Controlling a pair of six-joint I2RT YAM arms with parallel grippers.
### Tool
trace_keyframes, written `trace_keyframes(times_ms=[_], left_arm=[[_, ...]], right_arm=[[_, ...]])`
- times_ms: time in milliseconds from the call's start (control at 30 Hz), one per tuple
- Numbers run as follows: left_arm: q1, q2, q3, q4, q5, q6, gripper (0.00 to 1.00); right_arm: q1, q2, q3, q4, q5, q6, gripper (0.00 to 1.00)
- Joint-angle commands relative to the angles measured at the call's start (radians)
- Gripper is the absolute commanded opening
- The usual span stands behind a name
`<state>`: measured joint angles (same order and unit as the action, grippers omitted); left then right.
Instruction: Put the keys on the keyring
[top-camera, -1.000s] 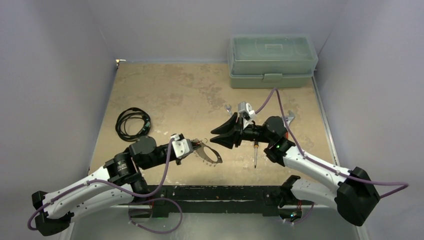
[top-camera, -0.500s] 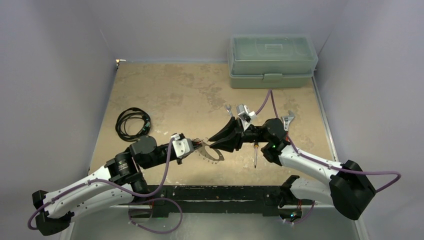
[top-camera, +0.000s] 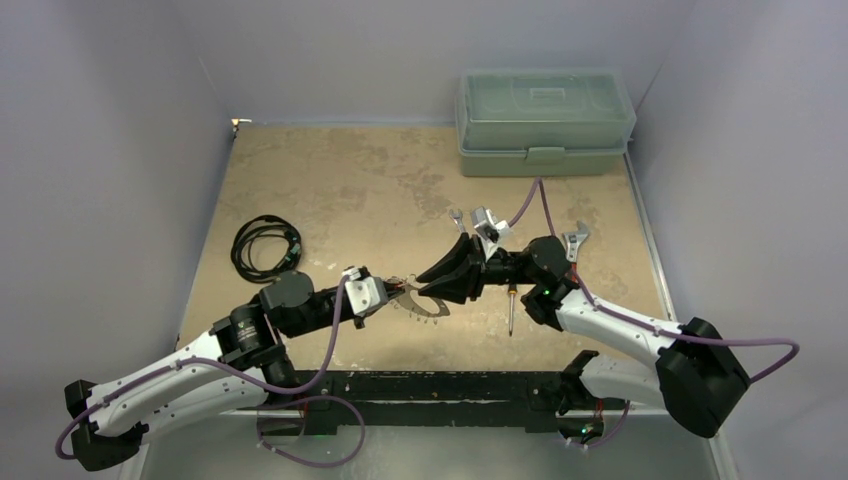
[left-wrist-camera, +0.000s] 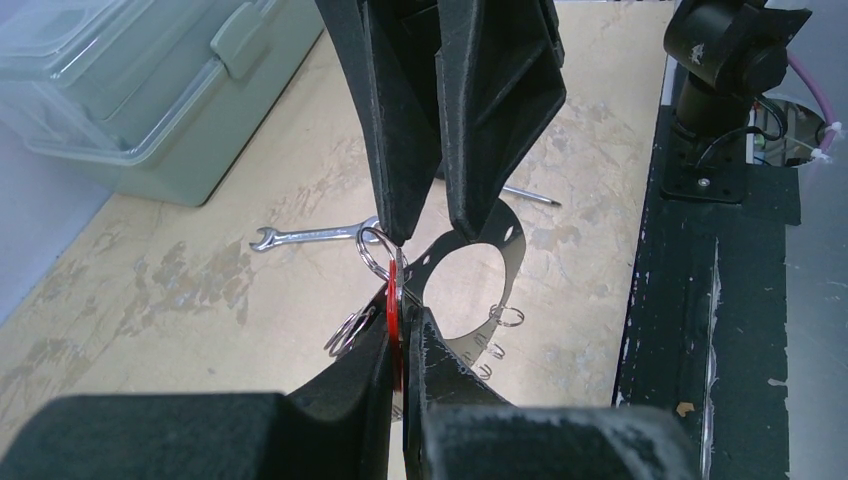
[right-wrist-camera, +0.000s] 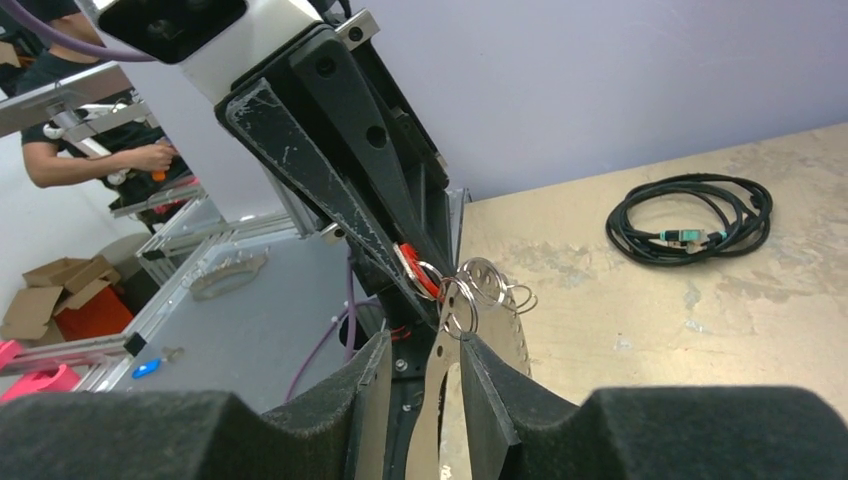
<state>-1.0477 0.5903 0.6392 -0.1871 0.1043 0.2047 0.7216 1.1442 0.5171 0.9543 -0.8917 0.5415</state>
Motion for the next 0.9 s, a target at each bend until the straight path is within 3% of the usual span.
trace_keyframes(times_ms=[0, 867], left_arm=[[-0.003, -0.016, 0.003, 0.070, 0.023, 0.004, 0.00], [-0.003, -0.012, 0.004, 0.083, 0.047, -0.001, 0.00]], right_arm=[[-0.002, -0.022, 0.005, -0.032, 0.041, -0.035, 0.34], [-0.004, 0.042, 0.029, 0.080, 0.000, 0.055, 0.35]])
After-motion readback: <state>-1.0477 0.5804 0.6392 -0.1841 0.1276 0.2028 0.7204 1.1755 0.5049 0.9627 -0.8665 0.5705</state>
